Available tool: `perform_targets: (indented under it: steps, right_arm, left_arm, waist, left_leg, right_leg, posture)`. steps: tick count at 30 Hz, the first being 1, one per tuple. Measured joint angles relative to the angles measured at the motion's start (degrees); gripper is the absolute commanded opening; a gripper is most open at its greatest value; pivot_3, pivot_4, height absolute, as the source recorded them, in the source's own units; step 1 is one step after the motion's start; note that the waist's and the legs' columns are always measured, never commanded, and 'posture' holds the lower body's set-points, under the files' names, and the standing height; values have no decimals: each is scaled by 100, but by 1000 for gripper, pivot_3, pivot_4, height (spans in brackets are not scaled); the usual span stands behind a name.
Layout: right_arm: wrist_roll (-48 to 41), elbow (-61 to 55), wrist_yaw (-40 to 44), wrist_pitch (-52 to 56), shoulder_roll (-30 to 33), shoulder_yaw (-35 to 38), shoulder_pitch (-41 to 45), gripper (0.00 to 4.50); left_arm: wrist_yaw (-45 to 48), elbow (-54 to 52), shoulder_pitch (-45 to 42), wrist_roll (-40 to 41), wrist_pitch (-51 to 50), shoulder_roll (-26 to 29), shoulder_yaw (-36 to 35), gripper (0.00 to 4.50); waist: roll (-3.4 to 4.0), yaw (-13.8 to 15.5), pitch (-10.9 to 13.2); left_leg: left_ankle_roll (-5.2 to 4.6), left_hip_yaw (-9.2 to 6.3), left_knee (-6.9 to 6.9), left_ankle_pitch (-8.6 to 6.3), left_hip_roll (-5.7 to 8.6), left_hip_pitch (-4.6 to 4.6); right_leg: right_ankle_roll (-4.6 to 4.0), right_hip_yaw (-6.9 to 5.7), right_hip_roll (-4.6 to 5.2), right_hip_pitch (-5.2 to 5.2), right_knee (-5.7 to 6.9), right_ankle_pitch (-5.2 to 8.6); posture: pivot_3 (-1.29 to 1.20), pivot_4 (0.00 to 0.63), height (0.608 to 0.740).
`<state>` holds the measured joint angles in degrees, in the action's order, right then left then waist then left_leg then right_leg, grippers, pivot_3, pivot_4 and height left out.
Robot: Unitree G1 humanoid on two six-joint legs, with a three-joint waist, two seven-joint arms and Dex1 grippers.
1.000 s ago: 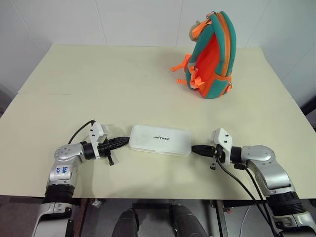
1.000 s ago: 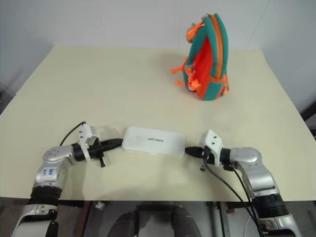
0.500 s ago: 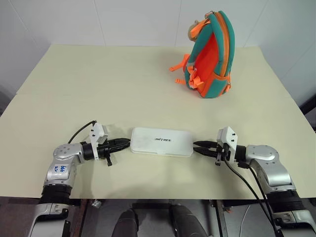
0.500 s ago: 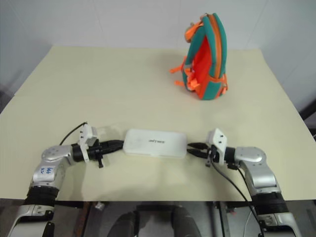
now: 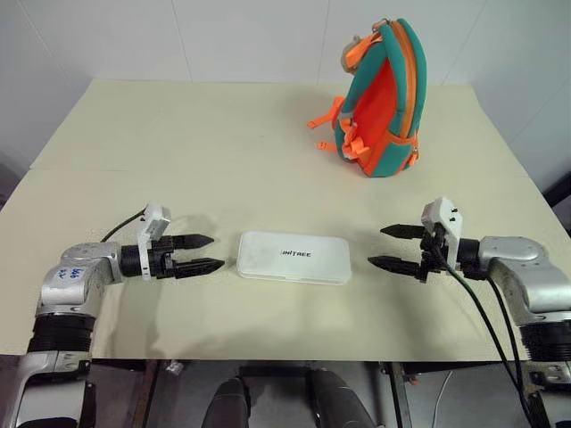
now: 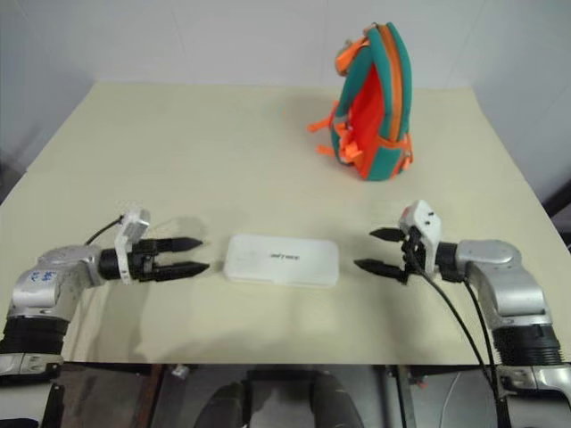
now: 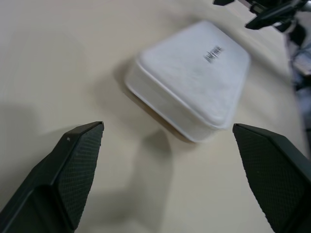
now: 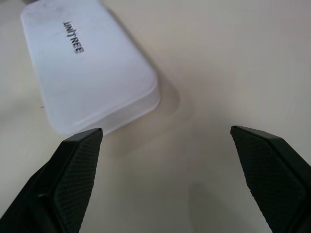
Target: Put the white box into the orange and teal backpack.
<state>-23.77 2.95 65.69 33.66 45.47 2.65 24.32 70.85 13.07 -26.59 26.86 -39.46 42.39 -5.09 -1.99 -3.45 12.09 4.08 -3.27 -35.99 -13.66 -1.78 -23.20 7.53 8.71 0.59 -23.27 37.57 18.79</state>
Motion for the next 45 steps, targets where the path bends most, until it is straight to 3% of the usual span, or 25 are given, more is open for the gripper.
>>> perform_targets:
  steps: [6, 11, 22, 25, 30, 33, 38, 45]
  right_arm:
    - [-578, -584, -57, 1745, 136, -131, 74, 4500]
    - [-737, -760, -353, 2279, -75, -279, 343, 4500]
    - [-677, -711, -532, 2250, -237, -689, 424, 4500]
    - [-682, -736, -556, 2252, -238, -689, 422, 4500]
    - [-686, -802, -563, 2217, -240, -689, 343, 4500]
    - [-682, -813, -561, 2128, -239, -689, 324, 4500]
    - [-671, -813, -562, 2018, -239, -689, 295, 4500]
    - [-673, -828, -562, 1963, -239, -689, 175, 4500]
  left_arm:
    - [-174, -390, -231, 476, -1823, 65, 256, 4493]
    - [-630, -315, -506, 526, -2347, -285, 414, 4493]
    - [-871, 352, -1026, 181, -1543, -692, 862, 4493]
    - [-875, 553, -1120, 112, -1532, -773, 894, 4493]
    - [-702, 891, -1399, 249, -2169, -853, 863, 4493]
    - [-459, 1082, -1537, 454, -2747, -875, 869, 4493]
    - [-121, 1206, -1653, 787, -3634, -877, 1012, 4493]
    - [-67, 1276, -1702, 860, -3807, -822, 1075, 4493]
  waist:
    - [0, -10, 0]
    - [0, -3, 0]
    - [4, 45, -2]
    - [4, 31, -2]
    - [4, 18, -3]
    - [4, 7, -3]
    - [5, 22, -3]
    - [5, 34, -3]
  left_leg:
    - [0, 0, -4, 0, 0, 0]
    - [0, 1, -7, 0, 1, -1]
    - [-10, 0, -15, 11, 9, 24]
    - [-21, 2, -9, 19, 8, 60]
    - [-27, 16, -9, 23, 9, 60]
    - [-24, 14, -3, 16, 7, 32]
    - [-10, -2, 5, -2, 4, -10]
    - [-3, -1, 13, -4, 2, -18]
  right_leg:
    - [-1, 0, -2, -1, 2, 1]
    - [0, 1, -1, -1, 1, 0]
    - [7, 1, 3, 40, -19, -6]
    - [-52, 7, 2, 90, -66, 4]
    - [-52, 21, 4, 103, -106, -5]
    - [32, 14, 5, 74, -102, -47]
    - [16, 0, 4, 17, -59, -12]
    - [3, -1, 4, -9, -41, 1]
  posture:
    - [0, 150, 740]
    - [0, 150, 740]
    - [0, 150, 740]
    - [0, 150, 740]
    - [0, 150, 740]
    - [0, 150, 740]
    - [0, 150, 740]
    - [0, 150, 740]
